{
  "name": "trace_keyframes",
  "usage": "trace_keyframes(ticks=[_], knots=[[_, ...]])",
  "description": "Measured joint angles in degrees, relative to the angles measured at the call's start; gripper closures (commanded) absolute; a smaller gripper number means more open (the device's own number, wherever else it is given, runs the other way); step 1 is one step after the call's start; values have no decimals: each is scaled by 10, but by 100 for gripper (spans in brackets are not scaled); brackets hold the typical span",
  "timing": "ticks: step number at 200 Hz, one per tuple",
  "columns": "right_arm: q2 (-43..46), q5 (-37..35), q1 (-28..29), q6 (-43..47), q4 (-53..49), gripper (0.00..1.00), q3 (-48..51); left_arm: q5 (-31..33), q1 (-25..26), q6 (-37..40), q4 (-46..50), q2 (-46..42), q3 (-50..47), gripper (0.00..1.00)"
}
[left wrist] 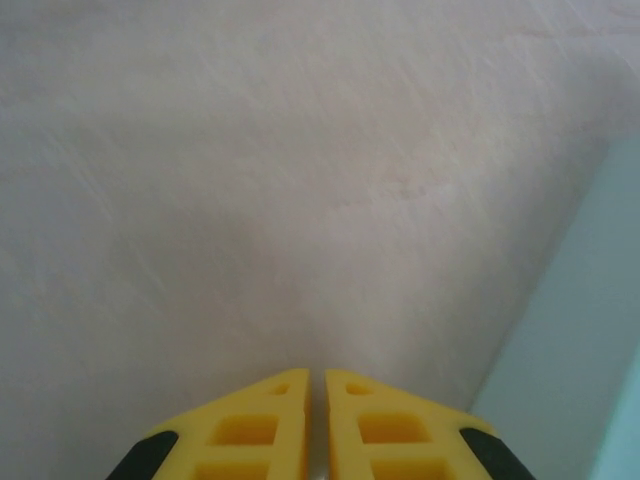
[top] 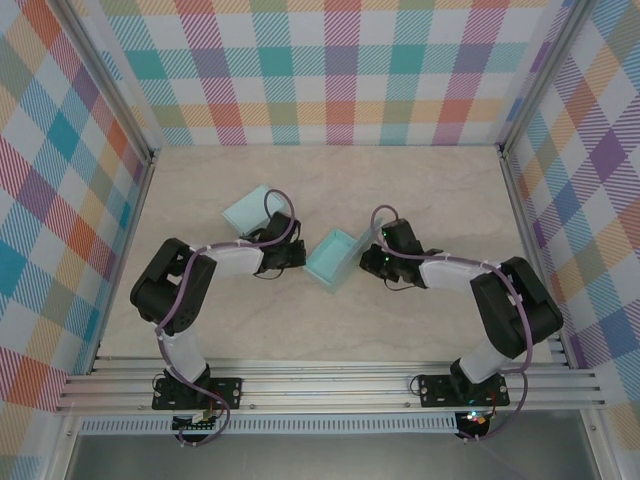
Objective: Fold the paper box
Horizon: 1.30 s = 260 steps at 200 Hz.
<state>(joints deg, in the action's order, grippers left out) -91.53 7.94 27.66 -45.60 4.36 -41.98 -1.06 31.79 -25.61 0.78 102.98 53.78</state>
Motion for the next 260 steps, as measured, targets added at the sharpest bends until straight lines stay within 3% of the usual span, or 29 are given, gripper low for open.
trace_keyframes(ticks=[50, 99, 130, 142, 160, 182, 220, 260], knots=[[-72, 69, -56, 26, 34, 85, -50, -2, 88, -67, -32, -37, -53, 87], [-133, 129, -99, 77, 2, 79, -146, 26, 187, -124, -93, -48, -68, 84], [-132, 134, -129, 120, -45, 75, -191, 42, 221, -137, -136, -51, -70, 76], [-121, 124, -144, 139, -72, 72, -196, 55, 221, -127, -129, -68, -75, 63], [-85, 91, -160, 169, -130, 68, -195, 72, 202, -83, -93, -122, -74, 42], [-12, 39, -167, 201, -193, 62, -193, 73, 137, -18, -51, -201, -55, 28], [142, -32, -167, 226, -268, 53, -162, 19, -17, 128, -27, -220, 32, 25], [250, -52, -167, 238, -335, 47, -113, -117, -69, 262, -14, -93, 125, 24]])
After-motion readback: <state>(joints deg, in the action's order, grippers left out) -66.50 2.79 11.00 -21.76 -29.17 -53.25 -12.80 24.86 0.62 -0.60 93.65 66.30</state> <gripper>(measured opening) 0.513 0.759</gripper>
